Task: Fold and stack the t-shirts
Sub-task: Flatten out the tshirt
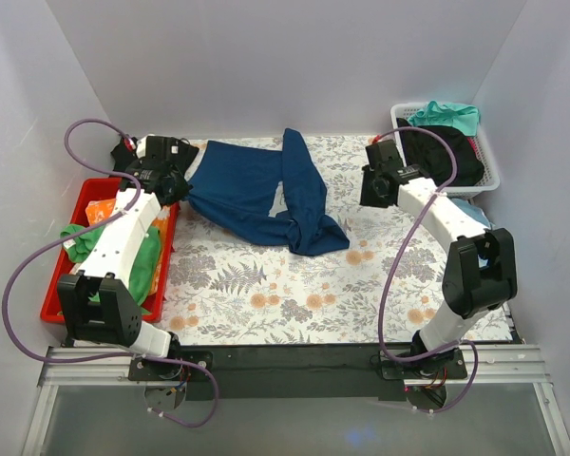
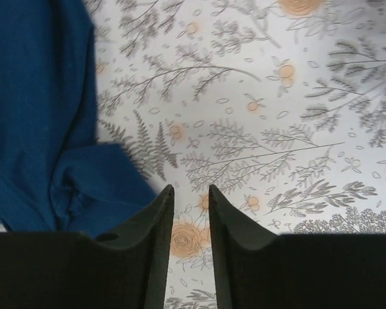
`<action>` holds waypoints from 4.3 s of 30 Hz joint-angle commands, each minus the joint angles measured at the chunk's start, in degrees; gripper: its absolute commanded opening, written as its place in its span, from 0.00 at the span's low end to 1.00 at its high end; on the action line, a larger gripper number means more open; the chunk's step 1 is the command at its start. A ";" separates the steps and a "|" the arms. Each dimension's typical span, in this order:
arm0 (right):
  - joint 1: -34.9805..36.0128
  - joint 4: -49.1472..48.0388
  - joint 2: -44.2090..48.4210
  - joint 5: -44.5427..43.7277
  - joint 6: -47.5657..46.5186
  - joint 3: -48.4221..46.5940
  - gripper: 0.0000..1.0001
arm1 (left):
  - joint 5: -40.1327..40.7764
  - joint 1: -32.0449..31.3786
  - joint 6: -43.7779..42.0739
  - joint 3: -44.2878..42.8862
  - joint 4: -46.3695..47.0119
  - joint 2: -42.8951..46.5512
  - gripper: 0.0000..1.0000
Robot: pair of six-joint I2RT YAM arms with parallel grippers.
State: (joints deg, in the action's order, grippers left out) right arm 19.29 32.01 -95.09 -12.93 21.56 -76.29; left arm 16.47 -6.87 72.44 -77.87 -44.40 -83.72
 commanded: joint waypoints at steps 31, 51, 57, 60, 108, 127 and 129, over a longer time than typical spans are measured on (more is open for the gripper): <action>28.17 0.94 -13.54 2.92 -6.09 -10.63 0.45 | -6.98 4.59 -2.05 8.87 2.39 -1.00 0.00; 24.49 8.24 -13.66 -13.24 -2.67 -9.93 0.01 | -4.88 6.79 -1.78 9.49 1.60 0.58 0.00; 17.81 10.44 -4.25 -18.87 -2.92 -9.31 0.01 | -3.37 8.63 -1.52 7.56 0.37 2.51 0.00; 15.17 11.32 -2.21 -21.60 -5.03 -12.37 0.01 | -3.63 8.81 -1.17 6.41 -0.07 3.13 0.00; -1.80 -3.88 -27.07 9.23 -10.57 -24.60 0.57 | -6.89 8.98 1.12 3.07 6.17 -7.68 0.00; -1.45 -1.34 -32.01 9.50 -11.98 -22.77 0.02 | -6.45 8.98 0.68 2.81 5.47 -7.77 0.00; -1.10 -1.07 -28.94 7.31 -11.37 -19.43 0.01 | -6.45 8.90 0.59 2.54 5.38 -7.77 0.00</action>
State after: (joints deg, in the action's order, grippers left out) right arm 17.45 28.10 -128.60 -3.51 10.13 -101.19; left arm 9.82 1.78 73.30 -74.63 -38.61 -93.06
